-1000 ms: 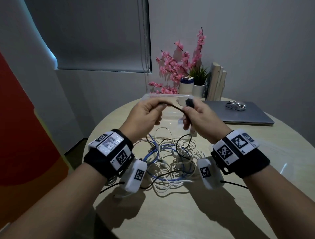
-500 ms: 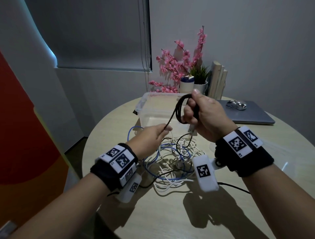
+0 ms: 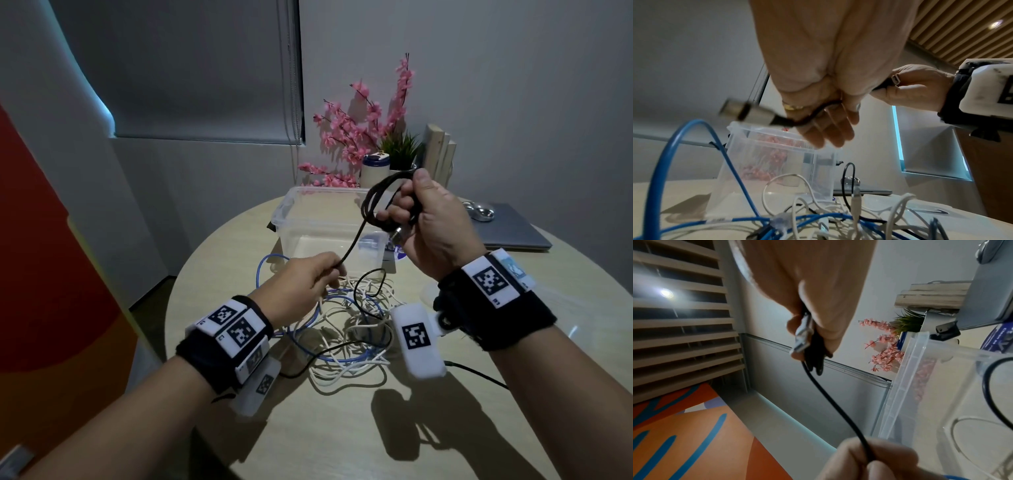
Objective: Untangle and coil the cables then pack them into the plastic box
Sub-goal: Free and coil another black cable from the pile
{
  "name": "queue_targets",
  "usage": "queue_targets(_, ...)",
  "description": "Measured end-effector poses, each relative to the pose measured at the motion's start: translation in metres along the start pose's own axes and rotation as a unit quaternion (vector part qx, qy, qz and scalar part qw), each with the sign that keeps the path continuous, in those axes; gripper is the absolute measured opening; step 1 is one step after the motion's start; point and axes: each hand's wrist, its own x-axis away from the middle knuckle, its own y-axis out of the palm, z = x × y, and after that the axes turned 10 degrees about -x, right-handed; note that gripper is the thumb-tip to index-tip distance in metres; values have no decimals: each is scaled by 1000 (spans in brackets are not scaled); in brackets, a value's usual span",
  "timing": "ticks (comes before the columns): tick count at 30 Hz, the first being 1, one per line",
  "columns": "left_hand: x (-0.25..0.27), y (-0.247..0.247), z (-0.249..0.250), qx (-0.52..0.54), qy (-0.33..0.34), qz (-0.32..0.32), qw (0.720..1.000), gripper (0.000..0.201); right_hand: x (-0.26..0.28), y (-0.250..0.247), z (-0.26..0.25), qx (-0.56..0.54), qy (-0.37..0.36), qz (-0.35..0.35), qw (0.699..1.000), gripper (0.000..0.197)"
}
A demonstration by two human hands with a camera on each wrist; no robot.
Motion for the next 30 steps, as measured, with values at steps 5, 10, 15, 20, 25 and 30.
queue_targets(5, -2, -9, -2, -100, -23, -22, 995, 18, 5, 0, 1, 33, 17, -26, 999, 32)
queue_targets(10, -2, -11, -1, 118, -123, 70, 983, 16, 3, -1, 1, 30, 45, -42, 998, 32)
queue_targets(15, -10, -15, 2, 336, -191, 108, 916, 19, 5, 1, 5, 55, 59, -45, 996, 33)
queue_targets(20, -7, -7, -5, 243, -183, 38, 952, 19, 7, 4, 2, -4, 55, -43, 998, 30)
queue_targets(25, 4, 2, 0, 93, -74, -84, 989, 16, 6, 2, 8, 88, 10, -47, 995, 23)
queue_targets(30, 4, -16, 7, -51, 42, -33, 997, 19, 4, -12, 19, 373, -60, -59, 924, 10)
